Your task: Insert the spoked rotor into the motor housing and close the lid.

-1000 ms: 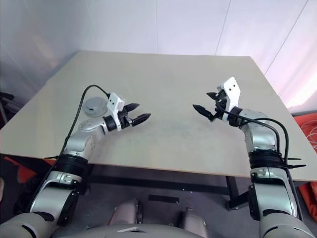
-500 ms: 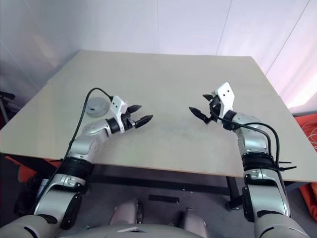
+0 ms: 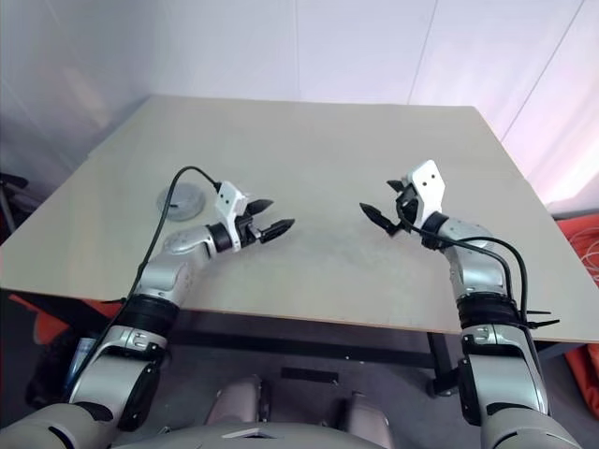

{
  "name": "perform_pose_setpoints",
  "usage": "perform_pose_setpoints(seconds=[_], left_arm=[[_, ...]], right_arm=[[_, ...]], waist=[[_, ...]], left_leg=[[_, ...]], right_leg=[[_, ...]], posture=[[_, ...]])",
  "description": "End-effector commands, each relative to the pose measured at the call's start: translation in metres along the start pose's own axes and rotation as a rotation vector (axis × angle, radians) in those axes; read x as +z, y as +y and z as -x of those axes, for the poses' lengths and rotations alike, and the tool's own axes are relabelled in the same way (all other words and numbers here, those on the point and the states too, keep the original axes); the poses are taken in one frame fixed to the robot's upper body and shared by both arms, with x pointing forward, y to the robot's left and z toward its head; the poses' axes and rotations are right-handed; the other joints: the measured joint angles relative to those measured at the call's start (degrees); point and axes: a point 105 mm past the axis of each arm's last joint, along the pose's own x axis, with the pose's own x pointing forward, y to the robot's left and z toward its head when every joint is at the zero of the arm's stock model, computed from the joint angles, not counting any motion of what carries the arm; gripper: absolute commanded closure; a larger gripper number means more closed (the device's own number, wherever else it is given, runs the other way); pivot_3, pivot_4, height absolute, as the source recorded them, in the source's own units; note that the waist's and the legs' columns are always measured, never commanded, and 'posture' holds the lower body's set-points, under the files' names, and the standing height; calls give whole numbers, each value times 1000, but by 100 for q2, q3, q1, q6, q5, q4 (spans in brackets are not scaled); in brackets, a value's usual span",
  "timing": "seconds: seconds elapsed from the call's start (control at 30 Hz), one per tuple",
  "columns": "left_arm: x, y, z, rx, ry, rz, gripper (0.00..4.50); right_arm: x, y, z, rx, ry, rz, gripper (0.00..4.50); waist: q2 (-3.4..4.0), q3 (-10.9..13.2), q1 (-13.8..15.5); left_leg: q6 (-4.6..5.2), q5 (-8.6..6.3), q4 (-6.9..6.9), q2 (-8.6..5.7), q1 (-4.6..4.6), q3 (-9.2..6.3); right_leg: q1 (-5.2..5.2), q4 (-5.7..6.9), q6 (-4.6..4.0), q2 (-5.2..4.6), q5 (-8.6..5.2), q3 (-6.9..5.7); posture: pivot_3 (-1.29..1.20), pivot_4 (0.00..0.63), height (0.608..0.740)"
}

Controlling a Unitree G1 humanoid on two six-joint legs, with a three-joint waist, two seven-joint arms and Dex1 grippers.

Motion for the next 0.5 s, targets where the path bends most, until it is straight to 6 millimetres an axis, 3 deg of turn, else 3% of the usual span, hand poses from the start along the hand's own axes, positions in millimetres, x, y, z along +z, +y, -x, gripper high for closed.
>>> perform_pose_setpoints(seconds=[0.03,0.5], left_arm=[[15,-1,-2,-16,-35,-45,12],[19,8,5,27,-48,-53,12]], right_arm=[[20,-3,0,-20,-73,45,0],[22,-4,-6,-5,-67,47,0]], waist=[[0,0,-2],[1,1,-8]], left_leg=[[0,0,0,0,0,0],[1,-1,-4,0,-2,0]], right_leg=[[0,0,0,0,0,0],[-1,-6,0,0,0,0]], posture=[[0,0,740],[0,0,740]])
